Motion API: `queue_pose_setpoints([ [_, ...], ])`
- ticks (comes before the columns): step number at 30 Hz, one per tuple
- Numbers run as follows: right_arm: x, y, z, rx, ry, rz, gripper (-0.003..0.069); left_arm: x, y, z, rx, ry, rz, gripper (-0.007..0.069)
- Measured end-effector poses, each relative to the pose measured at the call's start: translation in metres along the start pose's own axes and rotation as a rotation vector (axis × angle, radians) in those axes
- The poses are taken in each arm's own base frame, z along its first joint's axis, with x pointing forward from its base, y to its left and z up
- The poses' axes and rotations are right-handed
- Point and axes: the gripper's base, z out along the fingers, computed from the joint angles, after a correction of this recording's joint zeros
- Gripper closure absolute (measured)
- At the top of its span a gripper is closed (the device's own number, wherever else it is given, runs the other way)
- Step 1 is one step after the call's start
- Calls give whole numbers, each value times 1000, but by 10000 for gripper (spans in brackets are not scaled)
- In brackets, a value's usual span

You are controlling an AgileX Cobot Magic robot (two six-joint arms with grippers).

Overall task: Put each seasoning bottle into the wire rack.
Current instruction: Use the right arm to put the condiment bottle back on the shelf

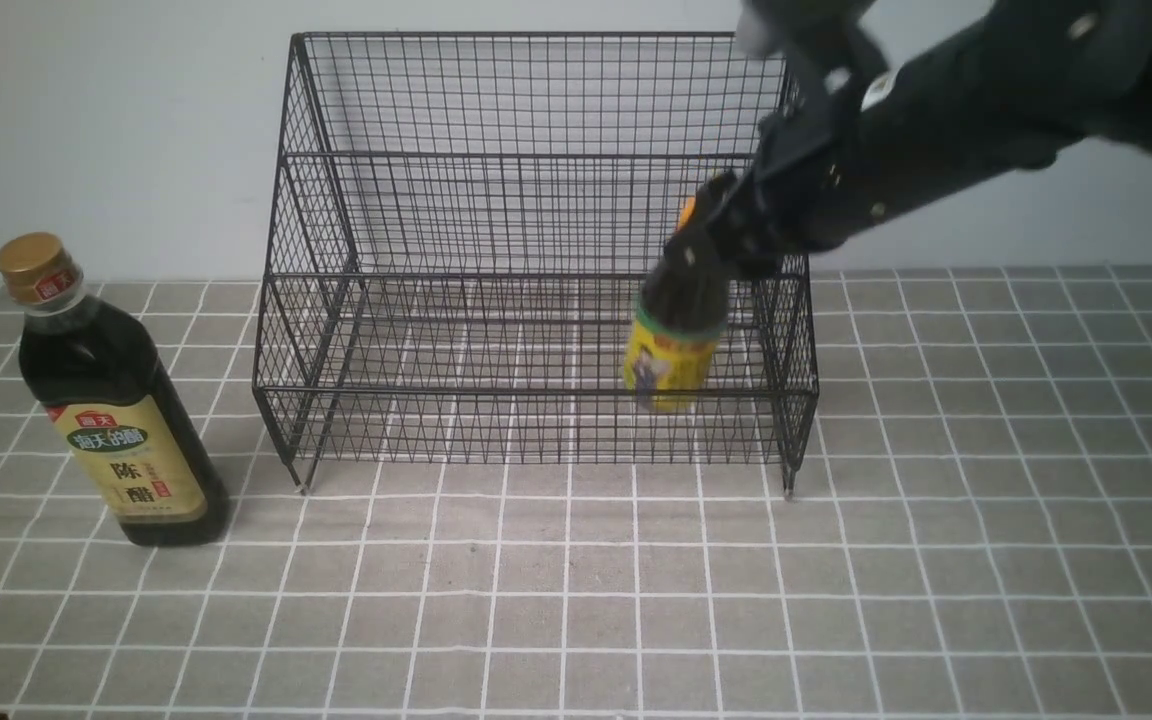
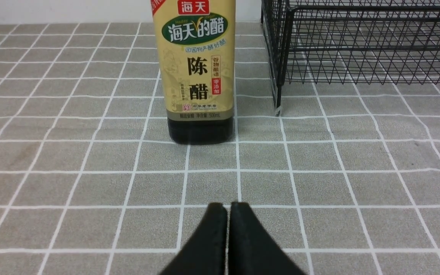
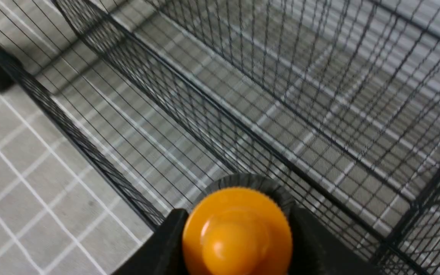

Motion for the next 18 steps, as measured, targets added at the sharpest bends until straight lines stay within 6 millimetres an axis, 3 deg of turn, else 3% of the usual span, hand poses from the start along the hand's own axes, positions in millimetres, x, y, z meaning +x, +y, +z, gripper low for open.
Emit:
queue_pose_setpoints([
  [8,8,-5,17,14,56,-4,359,0,0,0,0,0,0,634],
  [13,5,-5,12,24,33,-9,277,0,0,0,0,0,0,634],
  [14,1,-3,1,32,12,-22,209,0,0,0,0,0,0,634],
  [18,-7,3,-31,51,-26,-44,139,0,0,0,0,0,0,634],
])
